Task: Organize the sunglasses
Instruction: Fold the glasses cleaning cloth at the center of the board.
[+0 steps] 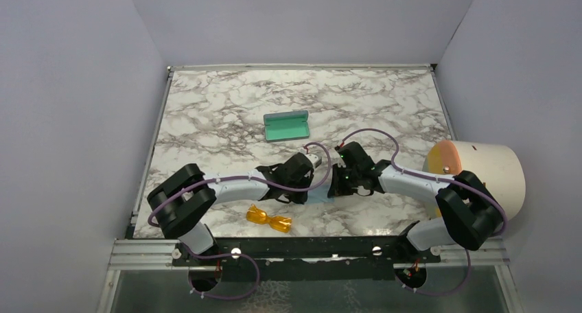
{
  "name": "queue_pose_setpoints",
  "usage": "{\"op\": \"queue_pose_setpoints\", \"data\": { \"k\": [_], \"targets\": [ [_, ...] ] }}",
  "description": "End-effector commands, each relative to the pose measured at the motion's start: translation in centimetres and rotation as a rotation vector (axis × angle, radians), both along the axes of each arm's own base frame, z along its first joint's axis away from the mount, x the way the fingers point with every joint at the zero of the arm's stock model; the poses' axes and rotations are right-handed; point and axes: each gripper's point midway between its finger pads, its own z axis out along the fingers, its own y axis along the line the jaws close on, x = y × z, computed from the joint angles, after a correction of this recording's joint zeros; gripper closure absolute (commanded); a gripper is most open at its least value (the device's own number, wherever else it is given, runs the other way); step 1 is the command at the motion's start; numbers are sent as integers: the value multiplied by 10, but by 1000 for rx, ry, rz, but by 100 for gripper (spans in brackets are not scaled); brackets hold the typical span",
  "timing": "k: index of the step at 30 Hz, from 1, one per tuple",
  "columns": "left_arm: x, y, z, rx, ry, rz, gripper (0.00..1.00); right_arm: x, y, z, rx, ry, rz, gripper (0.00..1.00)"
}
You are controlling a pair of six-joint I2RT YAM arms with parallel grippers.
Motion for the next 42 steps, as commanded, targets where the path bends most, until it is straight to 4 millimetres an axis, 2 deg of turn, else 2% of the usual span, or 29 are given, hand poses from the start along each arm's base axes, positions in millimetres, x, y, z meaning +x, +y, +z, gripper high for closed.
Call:
{"op": "queue_pose_setpoints", "data": {
  "k": [1, 6, 14, 32, 36, 42],
  "targets": [
    [-10, 36, -17, 138, 0, -4, 100, -9, -6, -11, -30, 29, 6, 99],
    [-13, 47, -20, 177, 1, -2, 99, -9, -6, -11, -29, 30, 4, 99],
    [-16, 52, -20, 191, 12, 1, 99, -10, -7, -12, -30, 33, 3, 99],
    [-21, 84, -24, 346, 29, 34, 100, -11, -7, -12, -28, 32, 2, 99],
    [-16, 84, -12, 332, -2, 40, 100, -10, -7, -10, -26, 27, 1, 99],
    [-1, 53, 28, 189, -68, 43, 98, -11, -7, -12, -25, 31, 1, 99]
  ]
}}
